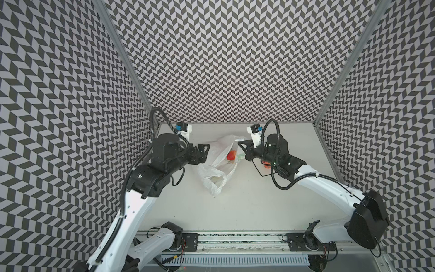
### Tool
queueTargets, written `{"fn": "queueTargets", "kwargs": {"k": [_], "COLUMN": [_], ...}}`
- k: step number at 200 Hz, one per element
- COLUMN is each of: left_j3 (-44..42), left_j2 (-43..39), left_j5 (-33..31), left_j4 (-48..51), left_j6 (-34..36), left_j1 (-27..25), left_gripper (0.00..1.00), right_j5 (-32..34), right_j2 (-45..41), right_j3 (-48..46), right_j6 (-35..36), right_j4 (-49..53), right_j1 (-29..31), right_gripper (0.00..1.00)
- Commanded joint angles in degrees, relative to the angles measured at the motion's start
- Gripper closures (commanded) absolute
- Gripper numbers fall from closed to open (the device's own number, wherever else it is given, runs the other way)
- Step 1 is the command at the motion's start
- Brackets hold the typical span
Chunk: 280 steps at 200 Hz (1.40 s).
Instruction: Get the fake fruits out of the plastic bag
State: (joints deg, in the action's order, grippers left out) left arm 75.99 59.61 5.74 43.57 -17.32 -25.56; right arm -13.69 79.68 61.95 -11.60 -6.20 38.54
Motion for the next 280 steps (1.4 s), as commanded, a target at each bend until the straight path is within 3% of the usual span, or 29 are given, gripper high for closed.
{"fn": "queueTargets", "kwargs": {"k": [1,47,100,139,187,208,280], "left_j3": [-1.8,-7.1,-11.7,-12.7,-12.5,-12.2,-14.0], "left_j2": [3.0,7.8,10.2,12.9,16.5,17.2,12.7], "left_j5": [0.4,-3.1,-7.6,-10.9,-16.6,-16.0,-5.5], "left_j4": [-6.6,-11.8,-12.6,-13.6,-16.6,-17.0,-18.5], "left_j6": [5.3,9.4,15.6,19.3,21.2,22.1,23.1], "left_j1": [-4.7,-8.5,-8.8,-8.7,-8.5,-7.5,0.2], "left_gripper": [0.17,0.12,0.11,0.13,0.23,0.34,0.99], "right_j5": [-3.4,-4.5,-1.8,-1.5,0.8,1.2,3.5], "right_j2": [-3.2,-3.7,-5.1,-6.2,-7.6,-6.5,0.3], "right_j3": [0.2,0.4,-1.1,-2.3,-4.7,-4.8,0.0], "right_j6": [-1.5,-2.6,-1.9,-1.8,-1.3,-1.3,-1.0], "right_j4": [-6.5,-7.4,-5.9,-5.5,-5.0,-7.1,-13.7], "right_j1": [1.0,2.1,2.5,2.5,2.5,2.6,2.5], "right_gripper": [1.0,1.0,1.0,1.0,1.0,1.0,1.0]}}
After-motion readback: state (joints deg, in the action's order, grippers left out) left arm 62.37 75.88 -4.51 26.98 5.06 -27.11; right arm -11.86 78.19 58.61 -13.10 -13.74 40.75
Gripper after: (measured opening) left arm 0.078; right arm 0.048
